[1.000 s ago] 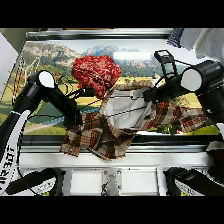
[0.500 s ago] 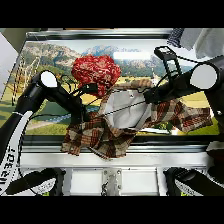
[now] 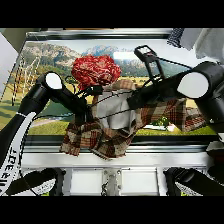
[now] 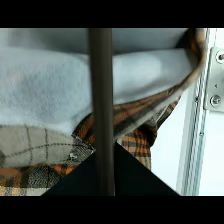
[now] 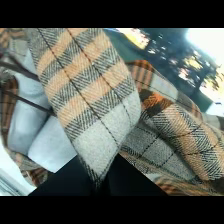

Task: Fold the clothes and pants, and hang the long-sleeved shirts on hangers.

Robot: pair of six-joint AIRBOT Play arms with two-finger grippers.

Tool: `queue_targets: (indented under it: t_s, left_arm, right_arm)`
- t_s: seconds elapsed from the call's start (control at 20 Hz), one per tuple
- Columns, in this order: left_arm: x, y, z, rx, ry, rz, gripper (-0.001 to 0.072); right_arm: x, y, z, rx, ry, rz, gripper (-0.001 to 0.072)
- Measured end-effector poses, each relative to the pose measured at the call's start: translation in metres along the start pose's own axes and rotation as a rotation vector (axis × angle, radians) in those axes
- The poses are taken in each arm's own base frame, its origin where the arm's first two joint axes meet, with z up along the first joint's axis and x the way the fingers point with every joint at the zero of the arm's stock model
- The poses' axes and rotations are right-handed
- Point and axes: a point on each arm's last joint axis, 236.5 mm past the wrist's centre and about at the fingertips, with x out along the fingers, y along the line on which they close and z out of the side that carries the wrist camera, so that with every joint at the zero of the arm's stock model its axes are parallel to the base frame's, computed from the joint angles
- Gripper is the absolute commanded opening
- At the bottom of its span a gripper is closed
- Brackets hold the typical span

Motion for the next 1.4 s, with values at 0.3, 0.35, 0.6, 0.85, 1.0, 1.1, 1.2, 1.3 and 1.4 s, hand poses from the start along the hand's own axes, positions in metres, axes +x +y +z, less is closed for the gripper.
queue_targets:
  t_s: [0.3,0.35,0.6,0.85,1.0,1.1,1.2,1.3,1.4]
  left_arm:
    - [0.000,0.003,0.002,0.005,-0.005,0.015,0.0021]
    - [0.000,0.004,0.002,0.005,-0.006,0.017,0.0021]
    - [0.000,0.004,0.005,0.002,-0.023,0.014,0.0021]
    - [-0.008,0.007,0.016,-0.028,-0.109,0.011,0.0021]
    - [-0.010,0.007,0.020,-0.033,-0.130,0.004,0.0021]
    - [-0.009,0.005,0.024,-0.033,-0.143,-0.001,0.0021]
    - [-0.010,0.005,0.027,-0.037,-0.154,0.000,0.0021]
    - [-0.010,0.005,0.027,-0.034,-0.152,-0.001,0.0021]
    - [-0.009,0.004,0.026,-0.031,-0.150,-0.003,0.0021]
  right_arm:
    - [0.015,0.039,0.004,-0.074,-0.013,0.063,0.0035]
    - [0.017,0.043,0.003,-0.076,-0.010,0.073,0.0035]
    - [0.024,0.050,-0.003,-0.075,0.025,0.097,0.0035]
    - [0.026,0.051,-0.010,-0.076,0.058,0.099,0.0045]
    - [0.026,0.052,-0.010,-0.075,0.057,0.102,0.0066]
    - [0.026,0.053,-0.010,-0.074,0.056,0.108,0.0505]
    - [0.026,0.056,-0.010,-0.073,0.055,0.116,0.0594]
    - [0.023,0.054,-0.009,-0.074,0.047,0.111,0.0595]
    - [0.013,0.053,-0.007,-0.085,0.036,0.108,0.0597]
